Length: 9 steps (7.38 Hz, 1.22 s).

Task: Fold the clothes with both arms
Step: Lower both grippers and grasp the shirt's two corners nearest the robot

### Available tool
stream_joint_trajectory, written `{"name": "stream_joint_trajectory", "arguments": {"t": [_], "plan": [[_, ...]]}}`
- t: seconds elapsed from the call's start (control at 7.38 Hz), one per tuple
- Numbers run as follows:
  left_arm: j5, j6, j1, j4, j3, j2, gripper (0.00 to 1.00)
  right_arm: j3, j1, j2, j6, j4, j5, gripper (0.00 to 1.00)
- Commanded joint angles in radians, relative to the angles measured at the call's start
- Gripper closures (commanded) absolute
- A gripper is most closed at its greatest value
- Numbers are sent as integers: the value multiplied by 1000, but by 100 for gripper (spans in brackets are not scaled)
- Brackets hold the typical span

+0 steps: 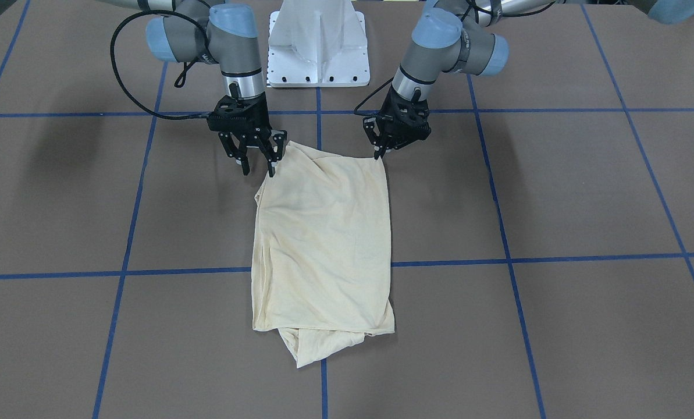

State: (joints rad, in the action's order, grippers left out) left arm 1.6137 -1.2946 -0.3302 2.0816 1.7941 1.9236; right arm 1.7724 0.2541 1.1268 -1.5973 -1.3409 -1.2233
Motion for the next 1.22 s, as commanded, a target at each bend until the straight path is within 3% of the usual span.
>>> {"name": "stream_joint_trajectory", "arguments": {"t": [0.0,0.81,1.08], "plan": [[0,0,5,0,1,0,100,-59,1,-59,3,0,24,45],[-2,-25,11,0,1,-2,100,-64,5,-50,88,-49,59,46],[-3,-25,11,0,1,-2,100,-65,-2,-50,88,-49,74,53]]}}
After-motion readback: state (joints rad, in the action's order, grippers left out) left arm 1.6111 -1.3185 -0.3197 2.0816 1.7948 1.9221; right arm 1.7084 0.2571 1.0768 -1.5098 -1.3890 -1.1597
